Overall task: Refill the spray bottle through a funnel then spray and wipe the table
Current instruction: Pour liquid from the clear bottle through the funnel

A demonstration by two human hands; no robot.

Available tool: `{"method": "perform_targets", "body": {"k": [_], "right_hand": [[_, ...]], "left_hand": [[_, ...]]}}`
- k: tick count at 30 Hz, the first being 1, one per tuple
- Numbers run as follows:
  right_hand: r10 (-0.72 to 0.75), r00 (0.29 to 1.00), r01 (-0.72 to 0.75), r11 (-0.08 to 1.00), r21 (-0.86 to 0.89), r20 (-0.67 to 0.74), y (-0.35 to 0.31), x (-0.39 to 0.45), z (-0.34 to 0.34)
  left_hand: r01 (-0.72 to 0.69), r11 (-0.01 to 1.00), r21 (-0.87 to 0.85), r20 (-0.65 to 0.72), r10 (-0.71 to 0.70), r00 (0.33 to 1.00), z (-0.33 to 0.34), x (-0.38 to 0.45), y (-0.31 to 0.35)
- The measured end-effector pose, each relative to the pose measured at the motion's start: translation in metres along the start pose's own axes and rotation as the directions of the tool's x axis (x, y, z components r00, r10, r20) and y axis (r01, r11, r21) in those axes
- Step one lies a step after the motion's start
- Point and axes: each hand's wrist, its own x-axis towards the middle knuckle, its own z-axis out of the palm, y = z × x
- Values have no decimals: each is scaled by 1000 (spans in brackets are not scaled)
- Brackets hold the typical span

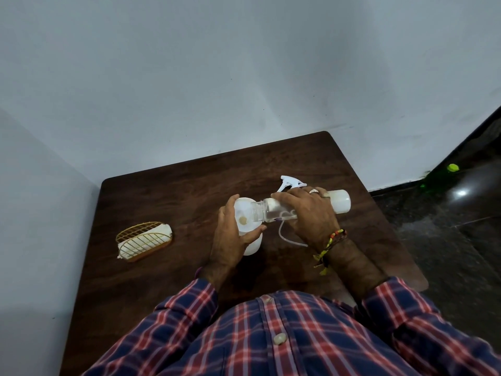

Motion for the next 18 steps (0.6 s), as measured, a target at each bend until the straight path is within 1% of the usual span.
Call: {"method": "perform_targets", "body": {"k": [13, 18], "right_hand": [[7, 1000, -7, 1000, 5, 31, -4, -1, -5], [1, 1000, -1, 1000, 2, 20, -3, 0, -3]], "left_hand": [[-27, 1000, -1, -13, 27, 1000, -1, -1, -1], [-14, 1000, 9, -4, 14, 1000, -1, 0, -2]]}}
